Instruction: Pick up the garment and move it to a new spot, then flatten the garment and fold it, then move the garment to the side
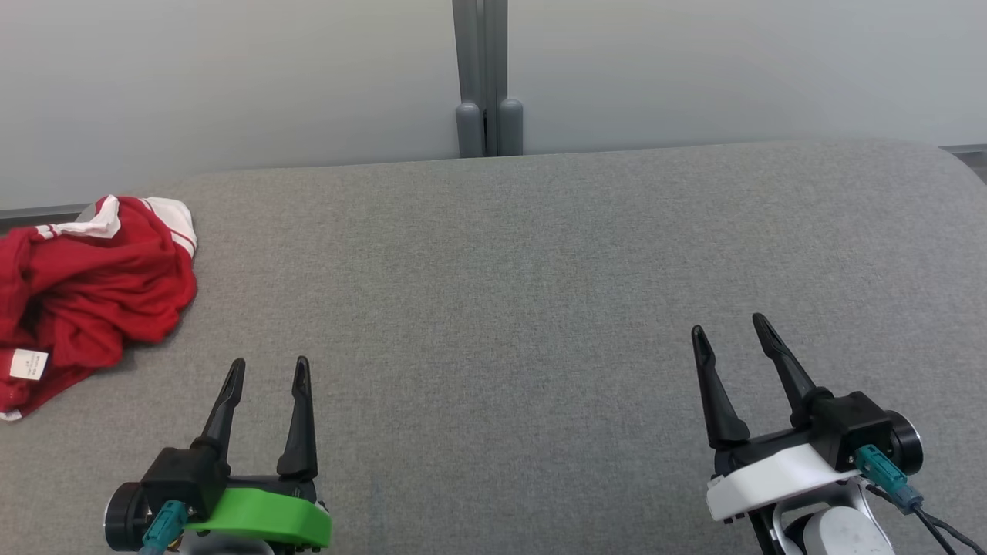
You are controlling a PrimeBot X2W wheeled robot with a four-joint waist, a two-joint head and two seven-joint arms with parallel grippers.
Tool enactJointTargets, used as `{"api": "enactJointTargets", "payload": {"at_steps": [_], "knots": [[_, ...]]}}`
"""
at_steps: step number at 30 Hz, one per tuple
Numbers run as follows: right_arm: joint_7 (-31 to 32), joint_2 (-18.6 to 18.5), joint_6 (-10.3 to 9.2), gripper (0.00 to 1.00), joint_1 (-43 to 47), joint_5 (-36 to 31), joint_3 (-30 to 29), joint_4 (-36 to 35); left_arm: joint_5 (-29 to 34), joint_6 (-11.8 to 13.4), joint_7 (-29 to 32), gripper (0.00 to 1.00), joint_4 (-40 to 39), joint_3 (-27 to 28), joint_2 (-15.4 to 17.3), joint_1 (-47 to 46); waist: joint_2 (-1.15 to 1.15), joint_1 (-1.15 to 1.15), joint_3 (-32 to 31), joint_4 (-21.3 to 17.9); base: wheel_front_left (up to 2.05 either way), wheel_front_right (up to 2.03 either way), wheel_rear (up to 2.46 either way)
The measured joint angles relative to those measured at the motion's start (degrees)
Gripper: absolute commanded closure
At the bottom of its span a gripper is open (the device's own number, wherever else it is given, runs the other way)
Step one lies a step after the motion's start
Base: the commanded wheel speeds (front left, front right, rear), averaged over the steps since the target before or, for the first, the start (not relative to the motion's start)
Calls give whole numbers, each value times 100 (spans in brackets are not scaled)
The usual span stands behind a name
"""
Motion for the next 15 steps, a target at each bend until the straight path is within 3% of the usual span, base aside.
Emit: {"api": "enactJointTargets", "payload": {"at_steps": [15], "knots": [[-56, -4, 0, 0, 29, -219, -46, -2, 186, -19, -57, 0, 62, 53, 2, 5, 0, 0, 75, -10, 0, 0, 0]]}}
